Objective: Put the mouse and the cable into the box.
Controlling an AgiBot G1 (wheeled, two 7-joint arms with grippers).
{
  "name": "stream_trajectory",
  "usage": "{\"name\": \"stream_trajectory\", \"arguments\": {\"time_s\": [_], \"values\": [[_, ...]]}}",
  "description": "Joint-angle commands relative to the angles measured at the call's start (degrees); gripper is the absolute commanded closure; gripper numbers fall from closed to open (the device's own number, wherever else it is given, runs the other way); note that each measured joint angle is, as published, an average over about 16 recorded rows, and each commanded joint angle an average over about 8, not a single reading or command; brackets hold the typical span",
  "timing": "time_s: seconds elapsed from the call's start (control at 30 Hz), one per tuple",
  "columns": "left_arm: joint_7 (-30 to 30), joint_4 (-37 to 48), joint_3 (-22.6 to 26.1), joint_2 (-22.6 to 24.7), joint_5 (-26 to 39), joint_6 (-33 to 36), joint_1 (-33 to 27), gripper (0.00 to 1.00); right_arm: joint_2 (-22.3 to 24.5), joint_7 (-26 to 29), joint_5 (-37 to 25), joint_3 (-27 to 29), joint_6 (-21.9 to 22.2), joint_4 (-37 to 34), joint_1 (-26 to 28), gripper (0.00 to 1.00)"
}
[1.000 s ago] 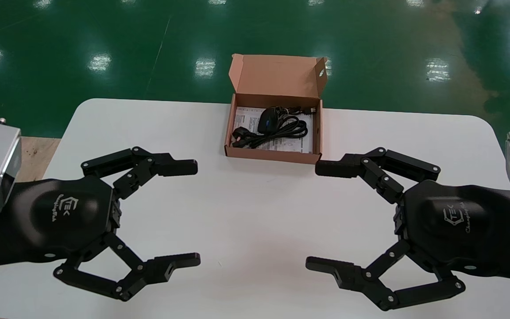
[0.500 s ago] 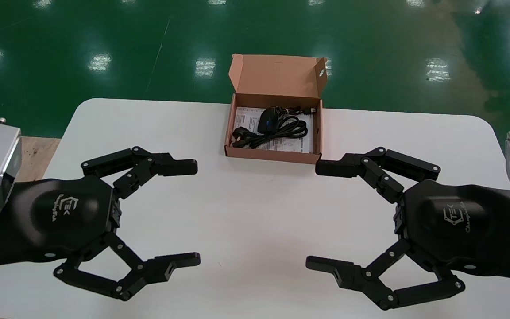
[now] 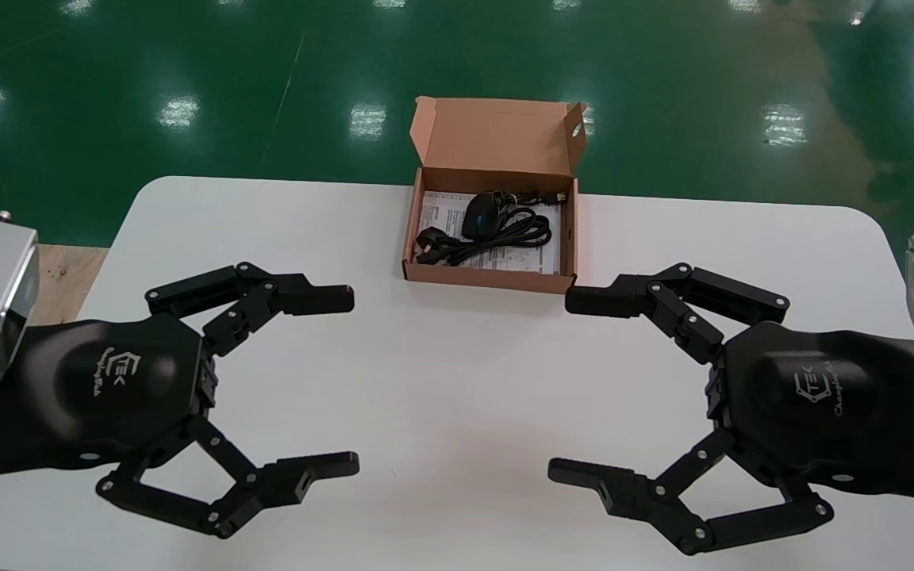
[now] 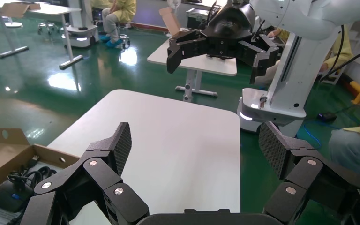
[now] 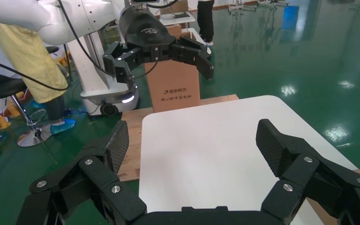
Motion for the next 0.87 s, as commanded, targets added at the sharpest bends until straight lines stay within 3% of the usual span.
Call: {"name": "stream_trajectory", "arguments": {"time_s": [0.03,0.87], "values": [[0.0,0.0,0.0,0.0,0.0,0.0,0.0,0.00,0.0,0.0,0.0,0.0,0.0,0.0,0.0,0.00],[0.0,0.0,0.0,0.0,0.0,0.0,0.0,0.00,0.0,0.0,0.0,0.0,0.0,0.0,0.0,0.00]]}}
